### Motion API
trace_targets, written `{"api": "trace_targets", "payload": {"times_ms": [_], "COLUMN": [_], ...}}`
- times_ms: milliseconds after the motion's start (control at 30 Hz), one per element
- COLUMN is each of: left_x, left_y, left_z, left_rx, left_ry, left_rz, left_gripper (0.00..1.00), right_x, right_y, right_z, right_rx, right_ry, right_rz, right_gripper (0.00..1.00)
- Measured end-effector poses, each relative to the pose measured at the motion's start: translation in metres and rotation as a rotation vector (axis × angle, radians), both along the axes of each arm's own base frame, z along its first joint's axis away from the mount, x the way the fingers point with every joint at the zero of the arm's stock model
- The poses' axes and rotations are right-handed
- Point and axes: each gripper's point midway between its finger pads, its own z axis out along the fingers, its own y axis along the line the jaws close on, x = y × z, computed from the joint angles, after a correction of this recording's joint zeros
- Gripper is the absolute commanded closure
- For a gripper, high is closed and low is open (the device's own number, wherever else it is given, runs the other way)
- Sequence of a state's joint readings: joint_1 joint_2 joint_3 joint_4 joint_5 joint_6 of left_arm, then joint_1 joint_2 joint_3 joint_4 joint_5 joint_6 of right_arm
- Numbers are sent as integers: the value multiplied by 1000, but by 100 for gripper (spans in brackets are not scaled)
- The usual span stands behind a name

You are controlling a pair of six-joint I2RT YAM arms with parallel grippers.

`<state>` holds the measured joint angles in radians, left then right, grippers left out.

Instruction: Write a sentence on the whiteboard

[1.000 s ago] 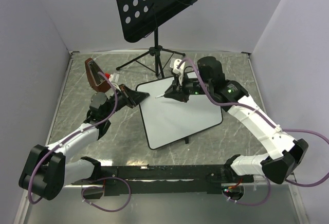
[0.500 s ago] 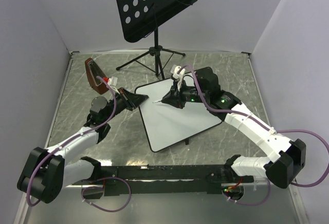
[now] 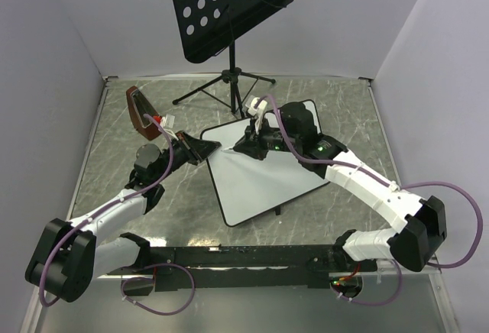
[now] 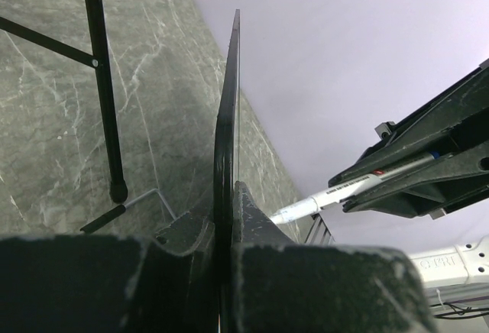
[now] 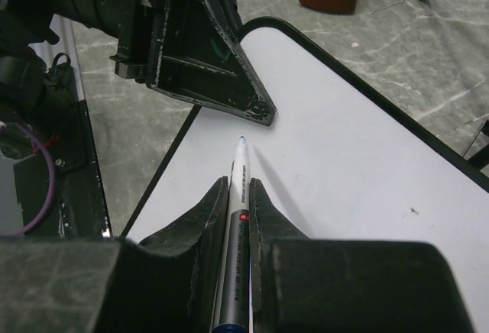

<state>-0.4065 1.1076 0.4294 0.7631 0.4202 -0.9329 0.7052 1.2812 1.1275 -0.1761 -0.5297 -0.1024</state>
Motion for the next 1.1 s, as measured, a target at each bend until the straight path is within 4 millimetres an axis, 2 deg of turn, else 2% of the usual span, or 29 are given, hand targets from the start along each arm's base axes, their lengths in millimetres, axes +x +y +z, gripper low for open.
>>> {"api": "trace_targets", "payload": {"times_ms": [367,800,1100], "left_x": [0,0,1], "left_y": [0,0,0], "left_z": [0,0,0], "left_rx": [-1,-1,0], "left_ry": [-1,-2,0], "left_rz": [-1,0,2], "left_gripper": [99,99,99], "right_x": [6,5,-7], "right_y": [4,4,1], "right_z": [-10,-11,-24], "right_rx": [-16,-23,-49], "right_ry": [16,7,16], "right_rz": [-14,-7,23], "right_gripper": [100,100,100]}}
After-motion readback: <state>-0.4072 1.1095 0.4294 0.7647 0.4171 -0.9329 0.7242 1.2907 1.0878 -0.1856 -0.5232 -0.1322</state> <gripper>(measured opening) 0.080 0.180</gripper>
